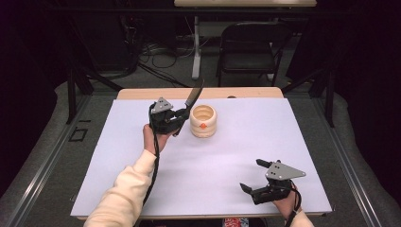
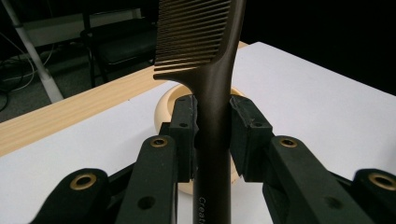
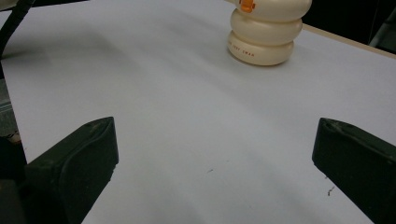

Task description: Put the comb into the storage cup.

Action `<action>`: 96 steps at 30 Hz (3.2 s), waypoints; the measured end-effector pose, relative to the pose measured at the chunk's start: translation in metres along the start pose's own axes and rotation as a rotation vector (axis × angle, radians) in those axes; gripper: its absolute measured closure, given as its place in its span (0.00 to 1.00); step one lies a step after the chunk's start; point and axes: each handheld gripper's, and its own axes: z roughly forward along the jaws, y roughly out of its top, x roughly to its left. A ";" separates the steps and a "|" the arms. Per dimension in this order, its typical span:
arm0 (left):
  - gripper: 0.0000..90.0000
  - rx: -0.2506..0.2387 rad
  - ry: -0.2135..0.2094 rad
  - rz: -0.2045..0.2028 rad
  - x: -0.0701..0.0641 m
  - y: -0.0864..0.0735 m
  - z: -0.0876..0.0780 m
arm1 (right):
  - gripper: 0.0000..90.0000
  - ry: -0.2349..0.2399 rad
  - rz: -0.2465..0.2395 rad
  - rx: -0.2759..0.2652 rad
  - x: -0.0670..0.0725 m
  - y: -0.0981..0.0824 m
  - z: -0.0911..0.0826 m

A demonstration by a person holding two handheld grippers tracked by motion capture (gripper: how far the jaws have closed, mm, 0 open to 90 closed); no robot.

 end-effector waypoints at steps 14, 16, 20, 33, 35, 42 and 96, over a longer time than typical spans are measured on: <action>0.80 -0.006 -0.006 0.004 -0.002 0.009 0.009 | 0.00 0.000 0.000 0.001 0.000 0.000 0.000; 0.80 -0.004 -0.005 0.005 -0.003 0.010 0.011 | 0.00 0.000 -0.001 0.001 0.000 0.000 0.000; 0.80 -0.010 -0.010 0.005 -0.004 0.013 0.014 | 0.00 0.001 -0.001 0.001 0.000 0.000 0.000; 0.80 -0.012 -0.023 0.020 -0.007 0.022 0.023 | 0.00 0.001 -0.004 0.000 0.000 0.000 0.000; 0.80 -0.014 -0.022 0.020 -0.007 0.023 0.024 | 0.00 0.001 -0.003 0.000 0.000 0.000 -0.001; 0.80 -0.021 -0.022 0.020 -0.008 0.027 0.027 | 0.00 0.001 -0.003 -0.001 0.000 0.000 -0.001; 0.80 -0.157 -0.079 -0.032 -0.010 0.046 0.063 | 0.00 0.005 0.000 0.000 0.000 0.000 -0.001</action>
